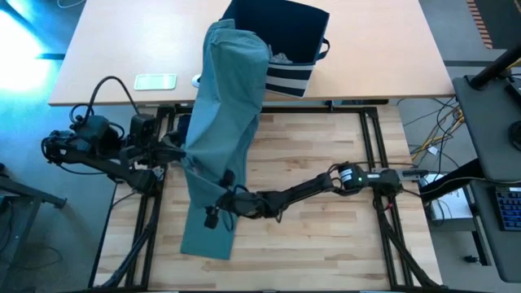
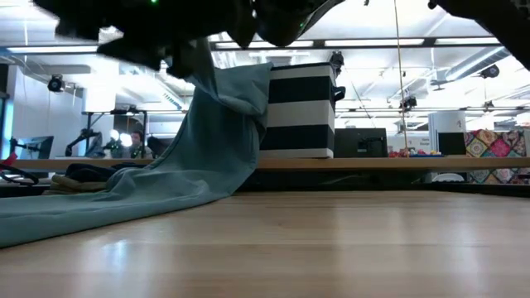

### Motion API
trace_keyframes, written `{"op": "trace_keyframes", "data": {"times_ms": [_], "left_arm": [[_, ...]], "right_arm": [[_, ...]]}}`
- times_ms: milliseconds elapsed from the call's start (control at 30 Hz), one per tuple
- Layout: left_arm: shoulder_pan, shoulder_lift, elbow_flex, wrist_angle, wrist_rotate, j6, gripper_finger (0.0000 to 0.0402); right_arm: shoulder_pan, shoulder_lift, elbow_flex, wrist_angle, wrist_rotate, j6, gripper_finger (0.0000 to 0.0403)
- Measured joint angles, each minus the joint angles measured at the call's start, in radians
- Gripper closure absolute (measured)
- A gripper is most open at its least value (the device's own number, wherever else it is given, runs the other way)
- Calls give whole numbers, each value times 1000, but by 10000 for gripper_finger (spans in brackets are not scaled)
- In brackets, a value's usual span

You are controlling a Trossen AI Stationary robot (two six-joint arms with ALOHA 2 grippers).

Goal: Fold Laundry from Bin
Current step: Fold the gray pants

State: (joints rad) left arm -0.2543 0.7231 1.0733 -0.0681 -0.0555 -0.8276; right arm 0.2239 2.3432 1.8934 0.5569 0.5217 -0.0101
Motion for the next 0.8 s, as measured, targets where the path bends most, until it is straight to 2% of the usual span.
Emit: {"op": "trace_keyframes", "data": {"times_ms": [200, 400, 533, 667, 800], "left_arm": [[0, -12, 0, 1, 21, 3, 401], [0, -25, 0, -2, 36, 4, 402], [0, -34, 0, -15, 47, 4, 401], [0, -41, 0, -30, 50, 8, 402], [0, -43, 0, -37, 66, 8, 401]], "right_arm": [[12, -2, 59, -101, -6, -1, 225], [17, -4, 70, -117, -5, -39, 285], [28, -14, 70, -141, -5, -43, 309], [41, -15, 70, -166, -5, -53, 308], [43, -17, 75, -186, -6, -32, 271]]}}
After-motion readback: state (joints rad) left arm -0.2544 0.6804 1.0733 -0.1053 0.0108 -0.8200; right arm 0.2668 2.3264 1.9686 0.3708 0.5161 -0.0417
